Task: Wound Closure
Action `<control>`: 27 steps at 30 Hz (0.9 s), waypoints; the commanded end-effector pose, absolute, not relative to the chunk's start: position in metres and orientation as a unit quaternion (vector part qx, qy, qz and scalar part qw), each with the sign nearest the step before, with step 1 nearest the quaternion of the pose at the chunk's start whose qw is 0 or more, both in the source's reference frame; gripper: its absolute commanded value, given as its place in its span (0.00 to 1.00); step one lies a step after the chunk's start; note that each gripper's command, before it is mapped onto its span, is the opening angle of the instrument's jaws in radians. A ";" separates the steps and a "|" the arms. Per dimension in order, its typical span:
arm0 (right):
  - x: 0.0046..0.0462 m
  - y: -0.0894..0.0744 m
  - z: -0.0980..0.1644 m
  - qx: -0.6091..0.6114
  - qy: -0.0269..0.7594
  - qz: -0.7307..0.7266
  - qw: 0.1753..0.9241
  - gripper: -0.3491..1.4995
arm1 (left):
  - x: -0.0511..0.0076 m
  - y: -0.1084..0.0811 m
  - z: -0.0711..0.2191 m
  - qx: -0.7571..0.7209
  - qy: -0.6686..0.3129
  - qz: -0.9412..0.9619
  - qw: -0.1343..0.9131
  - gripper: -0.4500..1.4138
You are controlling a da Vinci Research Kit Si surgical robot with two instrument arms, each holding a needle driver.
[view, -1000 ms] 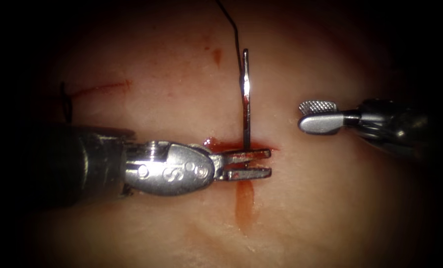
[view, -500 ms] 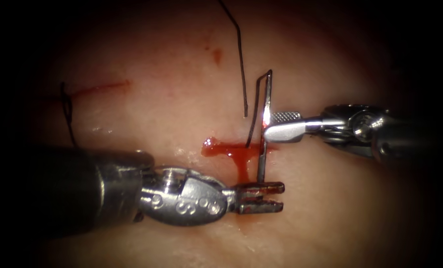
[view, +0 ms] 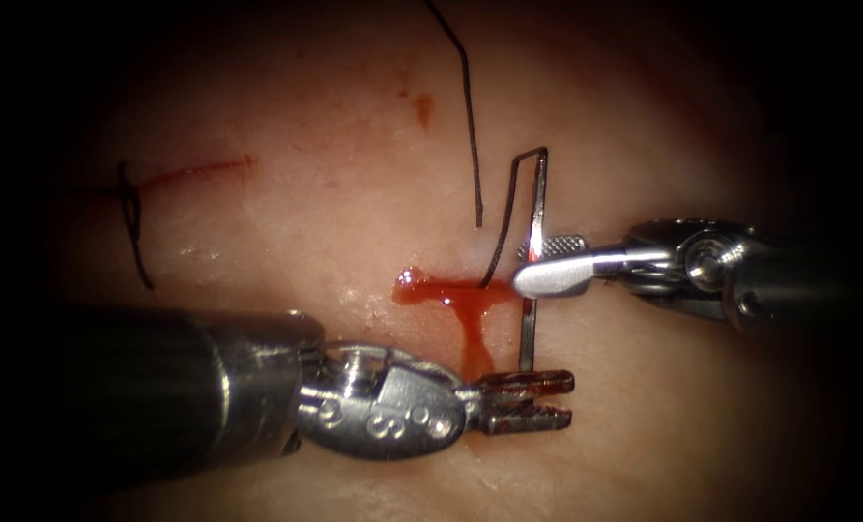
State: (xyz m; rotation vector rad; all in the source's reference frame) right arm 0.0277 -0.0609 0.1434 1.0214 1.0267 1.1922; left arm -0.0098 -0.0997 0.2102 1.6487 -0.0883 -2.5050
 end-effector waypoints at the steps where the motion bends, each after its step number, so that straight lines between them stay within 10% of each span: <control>1: 0.0284 -0.061 0.144 0.441 0.441 0.512 0.590 0.55 | -0.0103 -0.100 0.211 0.548 -0.027 -0.833 0.071 0.00; 12: 0.0284 -0.061 0.144 0.437 0.444 0.516 0.588 0.42 | -0.0104 -0.100 0.211 0.545 -0.027 -0.834 0.075 0.00; 16: 0.0284 -0.061 0.144 0.438 0.444 0.515 0.588 0.01 | -0.0104 -0.100 0.211 0.545 -0.027 -0.834 0.075 0.00; 23: 0.0281 -0.061 0.144 0.430 0.447 0.518 0.589 0.00 | -0.0105 -0.100 0.211 0.545 -0.023 -0.834 0.076 0.00; 24: 0.0279 -0.061 0.144 0.425 0.451 0.513 0.593 0.00 | -0.0105 -0.100 0.211 0.544 -0.012 -0.836 0.066 0.04; 25: 0.0275 -0.060 0.144 0.412 0.461 0.507 0.601 0.00 | -0.0104 -0.100 0.211 0.543 0.015 -0.839 0.033 0.39; 27: 0.0272 -0.060 0.144 0.402 0.468 0.503 0.605 0.00 | -0.0103 -0.100 0.211 0.544 0.030 -0.839 0.014 0.51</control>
